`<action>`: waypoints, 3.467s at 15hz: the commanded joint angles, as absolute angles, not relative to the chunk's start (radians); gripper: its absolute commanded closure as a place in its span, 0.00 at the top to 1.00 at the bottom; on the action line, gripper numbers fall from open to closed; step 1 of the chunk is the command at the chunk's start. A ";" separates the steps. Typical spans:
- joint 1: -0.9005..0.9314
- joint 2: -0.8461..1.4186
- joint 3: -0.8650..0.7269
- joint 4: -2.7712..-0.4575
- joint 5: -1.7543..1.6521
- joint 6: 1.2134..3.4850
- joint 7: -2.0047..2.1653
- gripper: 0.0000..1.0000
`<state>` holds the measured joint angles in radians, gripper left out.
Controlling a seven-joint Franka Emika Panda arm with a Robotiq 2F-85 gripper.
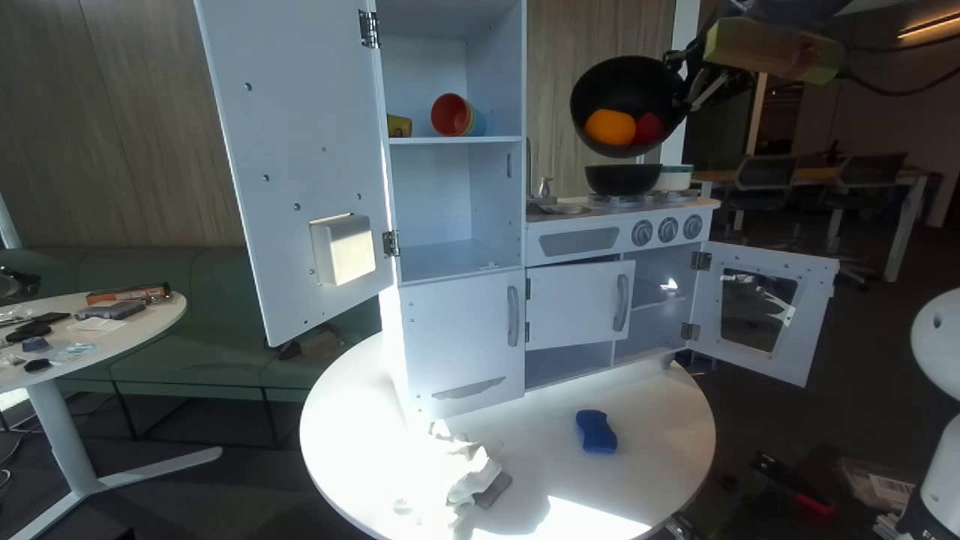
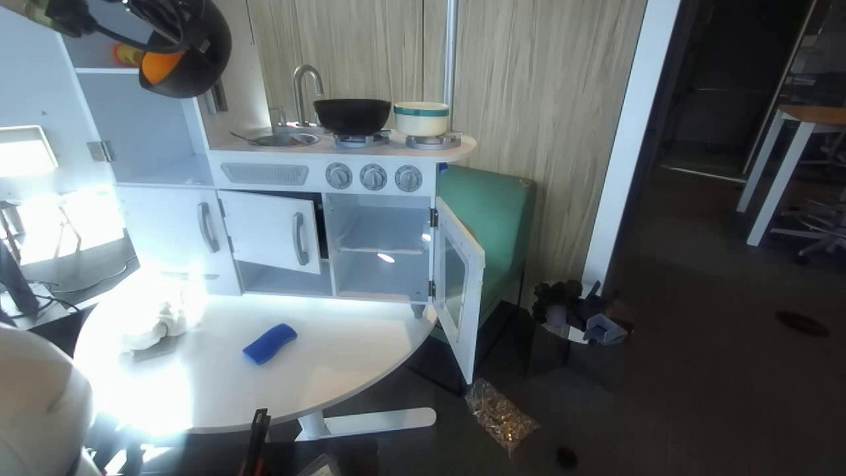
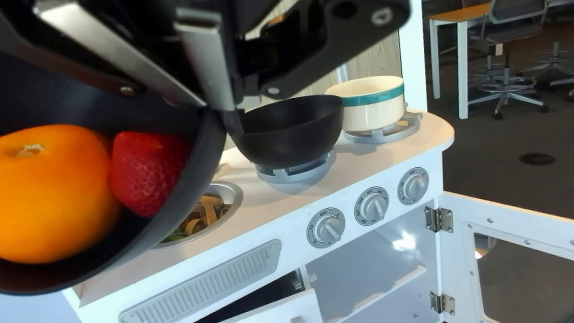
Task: Open the bottom right cabinet door, remove the black bowl from the cabinet, put it on the sink and then close the bottom right cabinet door
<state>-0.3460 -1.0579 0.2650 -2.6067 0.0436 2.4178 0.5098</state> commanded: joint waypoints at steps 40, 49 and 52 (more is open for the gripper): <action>-0.019 -0.355 0.144 -2.270 -0.776 2.395 1.350 0.89; -0.004 -0.725 0.141 -2.520 -0.589 2.361 1.242 1.00; -0.050 -0.816 0.157 -2.587 -0.559 2.348 1.219 1.00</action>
<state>-0.0131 -0.7023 0.1498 -2.5106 -0.5945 2.3524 1.2629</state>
